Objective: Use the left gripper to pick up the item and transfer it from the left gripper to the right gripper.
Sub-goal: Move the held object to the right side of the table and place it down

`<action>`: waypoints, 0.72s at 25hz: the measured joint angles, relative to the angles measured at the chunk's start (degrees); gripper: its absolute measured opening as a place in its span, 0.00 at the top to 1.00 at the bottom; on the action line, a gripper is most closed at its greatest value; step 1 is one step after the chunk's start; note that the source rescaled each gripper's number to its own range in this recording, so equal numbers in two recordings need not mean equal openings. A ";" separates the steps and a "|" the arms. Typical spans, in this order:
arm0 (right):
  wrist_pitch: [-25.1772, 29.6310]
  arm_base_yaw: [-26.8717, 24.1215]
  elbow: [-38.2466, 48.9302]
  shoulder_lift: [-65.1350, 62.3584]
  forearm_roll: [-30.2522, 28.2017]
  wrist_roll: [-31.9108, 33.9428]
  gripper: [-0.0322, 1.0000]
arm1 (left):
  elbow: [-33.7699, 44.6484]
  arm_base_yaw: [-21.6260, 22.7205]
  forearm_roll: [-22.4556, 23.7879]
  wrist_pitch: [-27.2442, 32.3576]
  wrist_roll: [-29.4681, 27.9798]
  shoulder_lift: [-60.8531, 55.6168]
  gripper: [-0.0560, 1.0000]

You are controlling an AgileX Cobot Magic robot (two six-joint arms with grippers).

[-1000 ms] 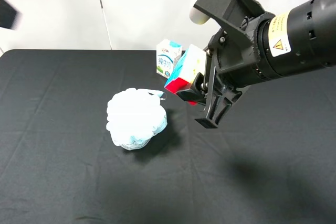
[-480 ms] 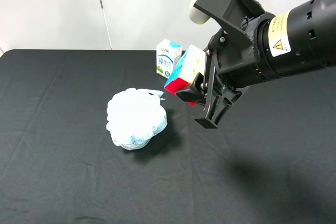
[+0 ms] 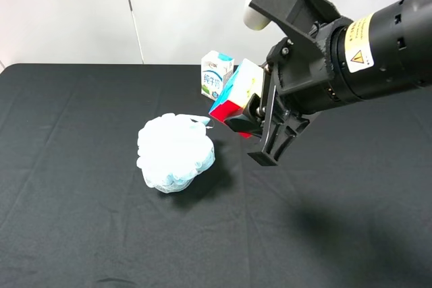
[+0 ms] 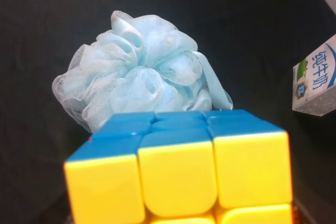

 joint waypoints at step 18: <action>0.00 0.00 0.00 0.00 0.05 2.82 0.97 | 10.15 0.00 -4.47 -2.97 2.86 -5.60 0.24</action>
